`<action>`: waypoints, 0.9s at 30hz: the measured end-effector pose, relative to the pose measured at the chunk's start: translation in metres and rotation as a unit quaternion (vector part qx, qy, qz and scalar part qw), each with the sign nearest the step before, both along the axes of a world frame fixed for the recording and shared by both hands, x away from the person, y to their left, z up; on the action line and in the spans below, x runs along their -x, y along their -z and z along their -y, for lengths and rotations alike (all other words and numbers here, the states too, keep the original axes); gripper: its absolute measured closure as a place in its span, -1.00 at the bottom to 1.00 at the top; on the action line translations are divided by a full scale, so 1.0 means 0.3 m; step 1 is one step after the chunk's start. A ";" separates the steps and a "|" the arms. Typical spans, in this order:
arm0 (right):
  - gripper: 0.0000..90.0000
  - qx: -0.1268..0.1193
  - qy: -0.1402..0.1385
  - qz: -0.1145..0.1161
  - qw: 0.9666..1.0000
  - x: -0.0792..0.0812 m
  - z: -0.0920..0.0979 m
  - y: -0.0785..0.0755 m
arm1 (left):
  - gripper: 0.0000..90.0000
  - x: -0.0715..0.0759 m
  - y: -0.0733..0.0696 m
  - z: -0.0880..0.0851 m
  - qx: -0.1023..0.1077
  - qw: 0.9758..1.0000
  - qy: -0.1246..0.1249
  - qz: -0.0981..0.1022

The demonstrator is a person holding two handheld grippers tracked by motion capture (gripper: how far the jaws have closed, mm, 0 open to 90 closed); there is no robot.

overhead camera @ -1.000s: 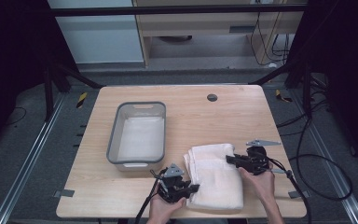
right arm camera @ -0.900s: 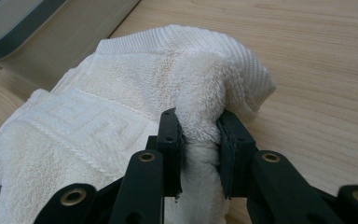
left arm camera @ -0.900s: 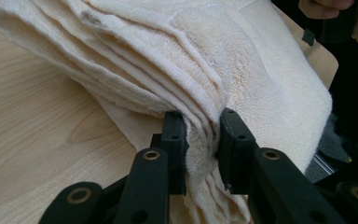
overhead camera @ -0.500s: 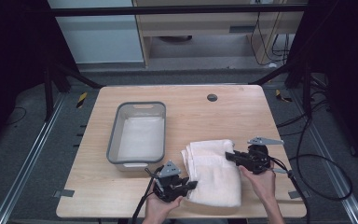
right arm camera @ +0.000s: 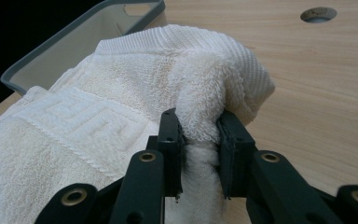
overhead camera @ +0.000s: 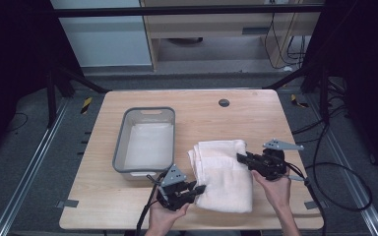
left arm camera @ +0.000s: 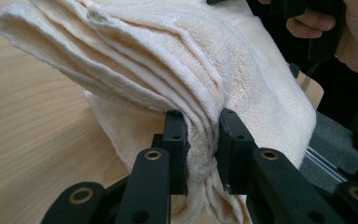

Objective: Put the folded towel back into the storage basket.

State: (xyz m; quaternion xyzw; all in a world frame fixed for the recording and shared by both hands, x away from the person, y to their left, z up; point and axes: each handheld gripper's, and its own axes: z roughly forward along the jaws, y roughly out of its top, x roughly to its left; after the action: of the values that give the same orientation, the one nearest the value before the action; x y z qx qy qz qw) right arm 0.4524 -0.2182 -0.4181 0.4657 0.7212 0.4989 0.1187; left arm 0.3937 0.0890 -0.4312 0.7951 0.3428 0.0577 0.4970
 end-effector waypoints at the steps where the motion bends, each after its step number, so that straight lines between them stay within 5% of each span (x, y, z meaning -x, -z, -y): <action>1: 0.63 -0.005 0.000 0.000 1.000 -0.001 0.000 -0.004 | 0.66 -0.001 -0.004 -0.002 0.001 1.000 0.000 0.002; 27: 0.64 -0.021 -0.005 0.063 0.998 -0.038 -0.080 -0.185 | 0.66 -0.008 -0.165 -0.076 0.017 0.997 -0.018 0.071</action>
State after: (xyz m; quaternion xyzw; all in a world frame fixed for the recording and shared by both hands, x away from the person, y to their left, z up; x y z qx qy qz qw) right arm 0.4638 -0.1943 -0.3626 0.4321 0.7041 0.5428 0.1513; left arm 0.3959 0.1117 -0.3818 0.7742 0.3223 0.1172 0.5320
